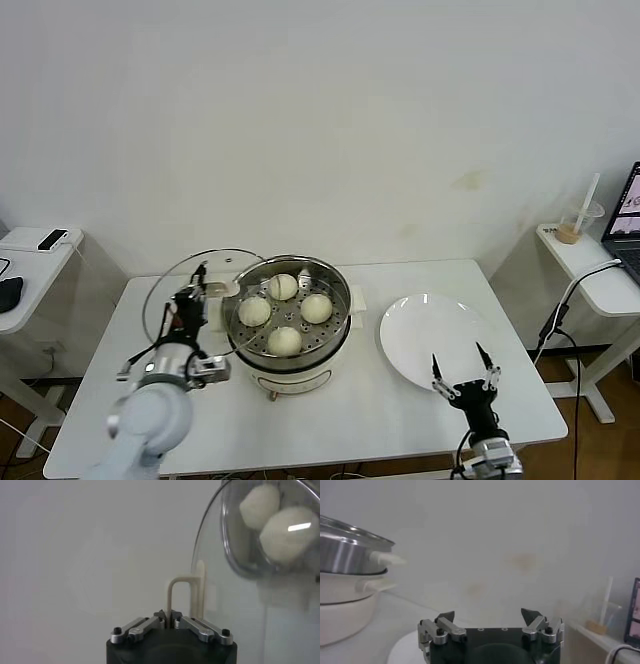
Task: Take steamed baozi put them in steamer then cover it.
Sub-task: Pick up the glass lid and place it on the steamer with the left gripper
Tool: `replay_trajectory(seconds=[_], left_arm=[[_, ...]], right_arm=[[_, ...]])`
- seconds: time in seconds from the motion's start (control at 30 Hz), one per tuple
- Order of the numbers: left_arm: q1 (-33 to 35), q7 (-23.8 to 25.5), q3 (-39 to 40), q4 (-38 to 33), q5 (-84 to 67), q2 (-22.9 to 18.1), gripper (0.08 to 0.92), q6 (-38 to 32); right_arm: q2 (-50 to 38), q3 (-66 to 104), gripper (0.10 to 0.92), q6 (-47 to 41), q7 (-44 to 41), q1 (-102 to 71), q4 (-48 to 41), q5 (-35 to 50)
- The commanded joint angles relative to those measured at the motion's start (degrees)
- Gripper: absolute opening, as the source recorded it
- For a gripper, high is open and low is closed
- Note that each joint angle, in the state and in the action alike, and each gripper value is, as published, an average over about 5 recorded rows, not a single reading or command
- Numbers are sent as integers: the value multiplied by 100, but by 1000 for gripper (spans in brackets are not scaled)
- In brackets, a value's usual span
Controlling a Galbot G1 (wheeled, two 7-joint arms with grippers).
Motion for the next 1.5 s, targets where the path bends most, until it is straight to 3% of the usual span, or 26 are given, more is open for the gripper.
replay_trajectory(seconds=[0.03,0.23,0.43,1.5], left_arm=[[-855,401,1013,493,999,-1367,134,350],[-912,384,1033,847,1551,-1869,134,235],[-954,377,1059,1090,1907,-2071,134,172],[-694,513,1070,1241,2407,-2238,134,11]], right_arm=[[68,-203,823,-15,-13,104,-151,-234],[65,-253,823,-23,-32,154,-247,-318],[66,-295,823,-18,-27,168,-310,-330],[73,-408,823,-28,-36,178,-387,-382]])
